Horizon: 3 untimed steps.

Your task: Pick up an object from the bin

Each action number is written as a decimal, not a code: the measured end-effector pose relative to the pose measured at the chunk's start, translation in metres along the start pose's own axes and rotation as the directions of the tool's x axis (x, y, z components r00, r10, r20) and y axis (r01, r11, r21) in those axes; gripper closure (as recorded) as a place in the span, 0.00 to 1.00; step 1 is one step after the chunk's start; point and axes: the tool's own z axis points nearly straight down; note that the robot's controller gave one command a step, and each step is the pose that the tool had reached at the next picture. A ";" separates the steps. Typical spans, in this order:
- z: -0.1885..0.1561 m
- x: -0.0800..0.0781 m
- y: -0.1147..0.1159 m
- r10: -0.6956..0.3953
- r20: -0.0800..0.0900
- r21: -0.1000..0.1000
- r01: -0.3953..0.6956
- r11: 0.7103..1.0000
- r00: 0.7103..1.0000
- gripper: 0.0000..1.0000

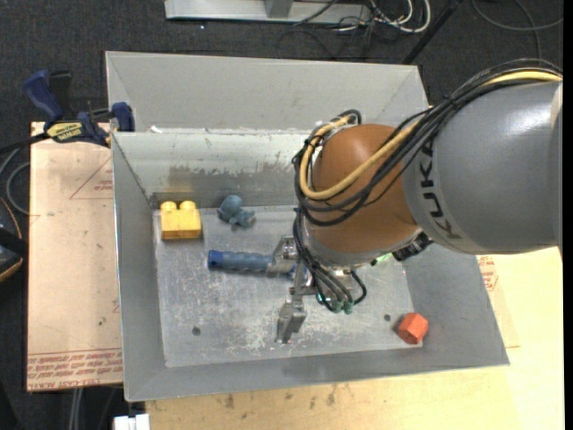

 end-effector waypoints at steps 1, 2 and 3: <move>0.005 -0.054 0.046 -0.011 0.014 -0.004 0.011 1.000 1.000 0.00; 0.092 -0.068 -0.002 0.117 0.024 -0.008 -0.117 0.993 0.993 0.00; 0.094 -0.064 -0.002 0.116 0.010 -0.003 -0.116 0.993 0.993 1.00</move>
Offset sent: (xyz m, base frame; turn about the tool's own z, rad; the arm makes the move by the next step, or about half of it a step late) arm 0.0514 0.0423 -0.0050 -0.0057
